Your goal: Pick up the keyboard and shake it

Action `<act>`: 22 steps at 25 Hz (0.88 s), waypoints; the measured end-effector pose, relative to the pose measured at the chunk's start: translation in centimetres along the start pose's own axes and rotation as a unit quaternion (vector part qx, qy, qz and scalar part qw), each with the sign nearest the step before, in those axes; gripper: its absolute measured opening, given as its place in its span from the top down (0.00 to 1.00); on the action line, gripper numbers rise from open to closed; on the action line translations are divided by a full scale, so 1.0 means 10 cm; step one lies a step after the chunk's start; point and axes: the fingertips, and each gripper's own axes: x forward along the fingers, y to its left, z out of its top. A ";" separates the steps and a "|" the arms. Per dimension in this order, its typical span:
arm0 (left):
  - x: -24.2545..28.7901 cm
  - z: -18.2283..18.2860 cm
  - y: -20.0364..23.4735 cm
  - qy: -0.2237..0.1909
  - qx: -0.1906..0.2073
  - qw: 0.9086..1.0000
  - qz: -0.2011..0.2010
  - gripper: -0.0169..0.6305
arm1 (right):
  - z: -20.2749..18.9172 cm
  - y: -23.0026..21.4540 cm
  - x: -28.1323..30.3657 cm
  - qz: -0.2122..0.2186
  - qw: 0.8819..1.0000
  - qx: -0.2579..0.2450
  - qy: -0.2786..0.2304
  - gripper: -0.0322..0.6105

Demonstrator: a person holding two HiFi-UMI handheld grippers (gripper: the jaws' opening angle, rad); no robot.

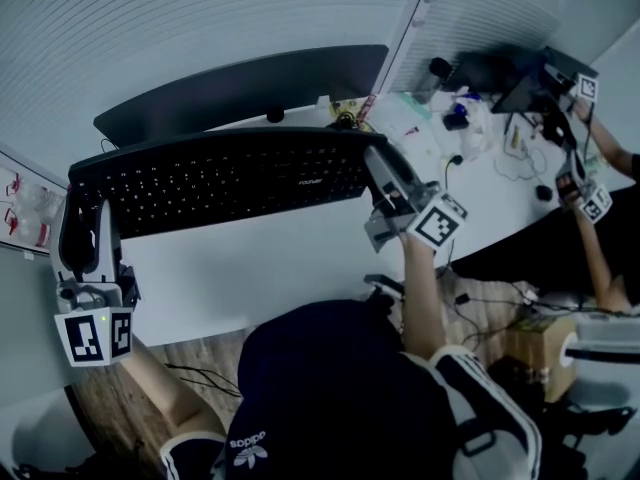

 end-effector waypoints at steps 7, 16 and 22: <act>0.00 -0.02 0.00 0.010 -0.011 1.000 -0.006 0.64 | 0.05 0.04 0.02 -0.010 1.000 -0.013 0.005 0.68; 0.03 0.03 0.04 0.000 -0.001 1.000 -0.008 0.64 | 0.01 0.06 0.03 -0.007 1.000 -0.007 0.000 0.68; 0.04 0.03 0.04 -0.005 -0.007 1.000 -0.013 0.64 | 0.02 0.07 -0.02 -0.020 1.000 -0.011 0.004 0.68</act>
